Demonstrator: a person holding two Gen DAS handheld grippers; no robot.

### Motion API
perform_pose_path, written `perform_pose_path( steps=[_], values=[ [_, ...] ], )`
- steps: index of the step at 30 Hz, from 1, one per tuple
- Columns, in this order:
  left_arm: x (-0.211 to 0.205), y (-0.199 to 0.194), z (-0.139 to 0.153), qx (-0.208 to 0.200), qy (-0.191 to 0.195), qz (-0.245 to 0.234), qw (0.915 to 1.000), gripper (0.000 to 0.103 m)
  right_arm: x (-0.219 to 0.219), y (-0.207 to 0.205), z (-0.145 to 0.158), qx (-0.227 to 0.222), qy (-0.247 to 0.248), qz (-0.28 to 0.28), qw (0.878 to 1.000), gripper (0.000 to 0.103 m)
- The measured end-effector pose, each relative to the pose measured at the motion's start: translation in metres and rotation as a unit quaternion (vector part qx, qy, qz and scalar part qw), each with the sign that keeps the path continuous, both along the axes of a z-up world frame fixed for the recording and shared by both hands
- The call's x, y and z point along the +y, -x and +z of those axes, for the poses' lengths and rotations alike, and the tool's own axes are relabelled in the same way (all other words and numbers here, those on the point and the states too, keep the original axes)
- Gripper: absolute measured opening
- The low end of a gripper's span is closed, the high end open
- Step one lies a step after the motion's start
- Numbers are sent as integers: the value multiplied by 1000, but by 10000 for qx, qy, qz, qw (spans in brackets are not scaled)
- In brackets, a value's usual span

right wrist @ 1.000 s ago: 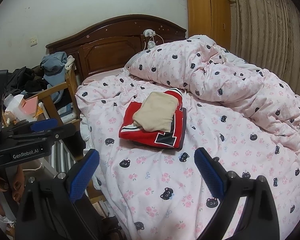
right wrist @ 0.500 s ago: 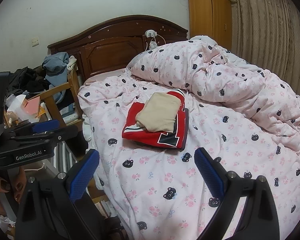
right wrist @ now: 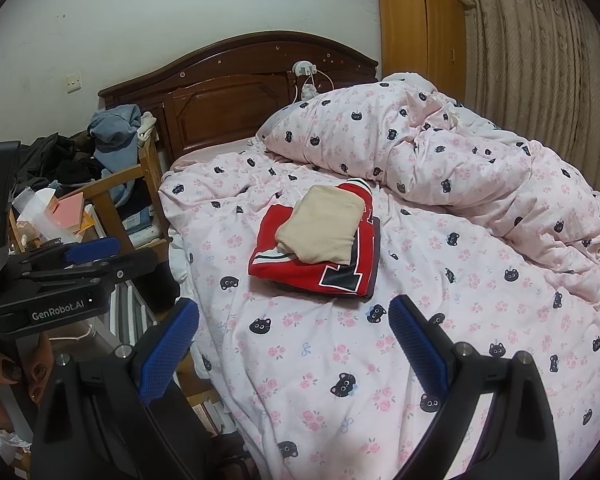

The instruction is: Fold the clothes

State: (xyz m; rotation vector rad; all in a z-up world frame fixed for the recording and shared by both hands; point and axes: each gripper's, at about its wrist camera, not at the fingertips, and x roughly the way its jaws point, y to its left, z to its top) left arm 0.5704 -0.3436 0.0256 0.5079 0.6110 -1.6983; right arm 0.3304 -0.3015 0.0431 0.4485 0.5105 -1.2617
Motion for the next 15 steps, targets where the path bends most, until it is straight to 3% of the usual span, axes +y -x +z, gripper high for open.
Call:
perform_pose_path(
  steps=[15],
  values=[
    [4, 2, 3, -23, 48, 6, 10000, 61, 4, 2, 1, -26, -10, 1, 10000, 97]
  ],
)
